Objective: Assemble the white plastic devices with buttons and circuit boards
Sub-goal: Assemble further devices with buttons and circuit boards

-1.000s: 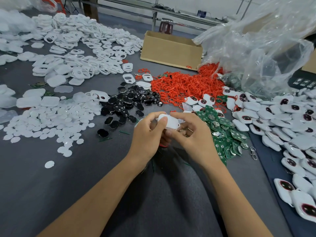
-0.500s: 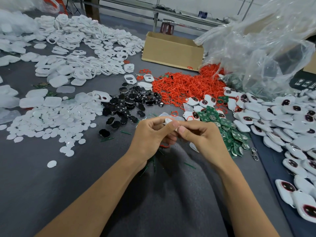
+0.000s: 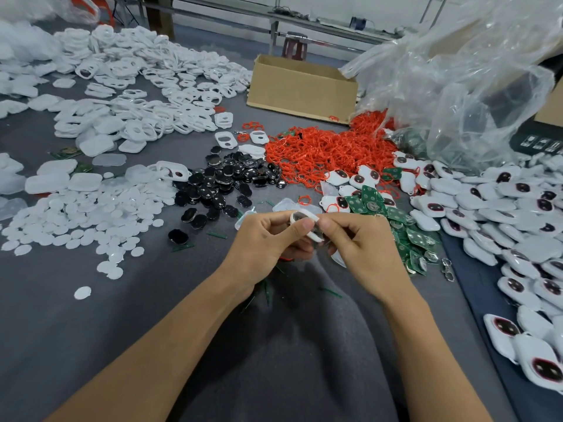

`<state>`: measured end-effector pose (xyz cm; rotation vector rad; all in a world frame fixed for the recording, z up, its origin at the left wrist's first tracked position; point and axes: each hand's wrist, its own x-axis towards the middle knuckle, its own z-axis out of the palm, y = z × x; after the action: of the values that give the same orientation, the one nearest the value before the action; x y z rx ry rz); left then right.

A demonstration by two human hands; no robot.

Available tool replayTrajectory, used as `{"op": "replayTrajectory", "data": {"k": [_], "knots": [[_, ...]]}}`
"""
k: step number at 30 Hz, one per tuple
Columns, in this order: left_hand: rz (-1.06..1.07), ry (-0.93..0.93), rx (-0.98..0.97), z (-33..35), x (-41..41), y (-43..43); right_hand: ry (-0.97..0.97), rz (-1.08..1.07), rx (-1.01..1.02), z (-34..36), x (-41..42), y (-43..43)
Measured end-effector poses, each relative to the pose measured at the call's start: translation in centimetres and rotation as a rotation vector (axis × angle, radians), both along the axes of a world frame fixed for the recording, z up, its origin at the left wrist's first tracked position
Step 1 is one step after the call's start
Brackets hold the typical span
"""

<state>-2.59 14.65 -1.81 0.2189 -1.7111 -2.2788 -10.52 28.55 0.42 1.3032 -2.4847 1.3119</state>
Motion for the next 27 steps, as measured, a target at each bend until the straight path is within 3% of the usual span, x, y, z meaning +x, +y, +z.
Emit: {"op": "replayTrajectory", "data": {"k": [4,7,14,27], "knots": [[-0.009,-0.029,0.083,0.1,-0.1,0.0,0.216,-0.047,0.014,-0.1,0.7,-1.0],[-0.015,-0.048,0.114,0.3,-0.1,0.1,0.247,-0.045,0.001,-0.1,0.7,-0.9],[0.061,-0.094,0.108,0.1,-0.3,0.1,0.247,-0.016,0.058,-0.1,0.9,-1.1],[0.039,-0.129,0.148,0.5,-0.2,0.0,0.068,-0.044,-0.005,-0.6,0.8,-1.2]]}}
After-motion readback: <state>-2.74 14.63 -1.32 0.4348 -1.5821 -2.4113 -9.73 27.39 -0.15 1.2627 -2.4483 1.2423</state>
